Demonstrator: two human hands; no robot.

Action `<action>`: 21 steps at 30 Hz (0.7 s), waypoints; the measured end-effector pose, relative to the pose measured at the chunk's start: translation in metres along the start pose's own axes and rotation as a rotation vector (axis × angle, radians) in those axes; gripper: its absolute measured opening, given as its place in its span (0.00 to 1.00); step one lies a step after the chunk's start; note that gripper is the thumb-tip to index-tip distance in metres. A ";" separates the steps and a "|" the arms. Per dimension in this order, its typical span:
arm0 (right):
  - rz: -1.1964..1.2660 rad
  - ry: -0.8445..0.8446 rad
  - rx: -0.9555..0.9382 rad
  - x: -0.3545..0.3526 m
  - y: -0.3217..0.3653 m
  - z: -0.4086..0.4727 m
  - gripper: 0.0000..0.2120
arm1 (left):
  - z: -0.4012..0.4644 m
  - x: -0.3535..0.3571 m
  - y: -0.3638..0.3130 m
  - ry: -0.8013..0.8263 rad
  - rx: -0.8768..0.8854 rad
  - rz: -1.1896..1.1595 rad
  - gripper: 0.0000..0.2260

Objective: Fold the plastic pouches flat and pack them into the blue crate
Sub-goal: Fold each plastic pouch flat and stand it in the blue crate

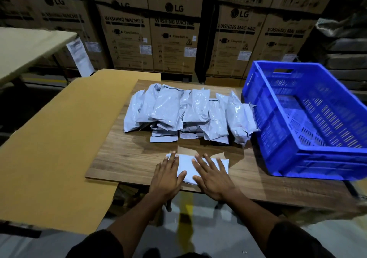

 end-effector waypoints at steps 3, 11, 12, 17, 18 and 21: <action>-0.025 0.001 0.008 0.001 -0.001 -0.002 0.34 | -0.002 0.007 0.005 0.082 0.002 0.041 0.40; -0.074 0.011 0.095 0.007 -0.005 -0.009 0.30 | -0.003 0.014 0.017 0.038 0.028 0.109 0.36; -0.078 0.006 0.105 0.008 -0.006 -0.010 0.30 | -0.001 0.017 0.018 0.046 0.021 0.115 0.37; -0.045 0.012 0.131 0.010 -0.014 -0.011 0.32 | 0.012 0.019 0.015 0.137 -0.015 0.141 0.40; -0.036 0.019 0.122 0.009 -0.017 -0.009 0.33 | 0.014 0.015 0.013 0.148 -0.026 0.146 0.40; -0.024 0.015 0.107 0.007 -0.021 -0.007 0.32 | 0.018 0.001 0.001 0.114 -0.037 0.141 0.40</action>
Point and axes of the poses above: each hand's wrist, its own z-axis towards the middle knuckle, its own x-axis out of the palm, y = z × x, the point moved 6 cm from there along z, towards the middle knuckle, and after that the axes turned 9 degrees about -x, right-handed, at the moved point
